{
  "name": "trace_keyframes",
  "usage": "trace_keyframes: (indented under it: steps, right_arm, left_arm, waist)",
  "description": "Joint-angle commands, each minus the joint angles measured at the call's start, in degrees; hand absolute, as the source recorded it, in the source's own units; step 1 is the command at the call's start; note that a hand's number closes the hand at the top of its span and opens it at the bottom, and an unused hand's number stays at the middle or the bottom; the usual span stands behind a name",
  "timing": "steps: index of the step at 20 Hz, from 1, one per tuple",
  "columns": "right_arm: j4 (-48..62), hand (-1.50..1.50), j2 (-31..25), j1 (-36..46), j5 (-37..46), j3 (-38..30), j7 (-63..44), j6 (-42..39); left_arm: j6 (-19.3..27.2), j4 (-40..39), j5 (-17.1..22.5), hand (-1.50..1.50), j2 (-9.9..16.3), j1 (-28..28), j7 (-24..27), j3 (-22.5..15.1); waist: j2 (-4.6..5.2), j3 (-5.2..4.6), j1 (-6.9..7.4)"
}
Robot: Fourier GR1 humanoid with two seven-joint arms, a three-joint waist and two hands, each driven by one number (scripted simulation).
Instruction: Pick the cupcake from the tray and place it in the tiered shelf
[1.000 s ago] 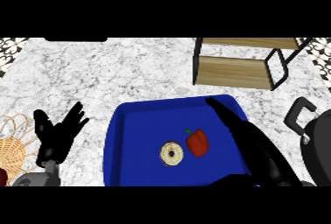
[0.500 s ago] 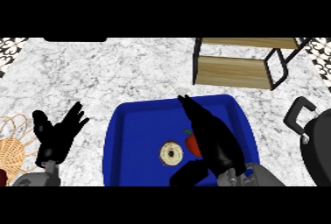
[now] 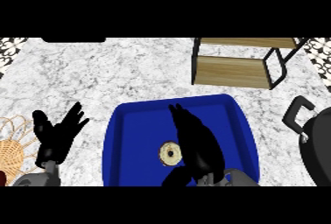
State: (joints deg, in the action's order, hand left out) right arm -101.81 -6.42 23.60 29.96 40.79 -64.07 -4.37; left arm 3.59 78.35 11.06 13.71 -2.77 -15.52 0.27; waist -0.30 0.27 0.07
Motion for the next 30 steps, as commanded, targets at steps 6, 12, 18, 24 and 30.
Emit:
trace_keyframes:
  steps: [6,12,18,24,30]
  right_arm:
    - [3.9,-1.5,3.48,-4.82,8.05,0.99,-2.99,-0.33]
    - [7.23,-1.5,6.33,-4.91,11.07,5.91,-6.87,1.65]
    - [10.48,-1.5,6.38,-4.93,14.07,1.99,-3.11,1.75]
    - [21.65,-1.5,6.39,-3.19,15.61,0.2,5.34,7.48]
    - [20.32,-1.5,6.41,-2.28,13.72,1.65,4.7,9.86]
  left_arm:
    - [-1.12,-2.83,-1.22,0.0,-1.59,1.93,2.92,0.06]
    - [0.18,-1.62,-2.18,0.0,-2.84,-0.13,-0.21,-0.58]
    - [-2.45,-1.09,-0.93,0.0,-0.7,1.54,0.51,2.22]
    - [-3.47,-4.81,-0.87,0.0,-0.73,-1.27,1.17,3.63]
    - [-4.36,-2.18,-1.05,0.0,-0.66,-0.94,-2.29,3.77]
  waist:
    - [0.28,-0.29,-0.13]
    - [0.28,-0.3,0.06]
    - [0.26,-0.28,0.06]
    - [0.4,-0.28,0.12]
    - [0.31,-0.27,0.18]
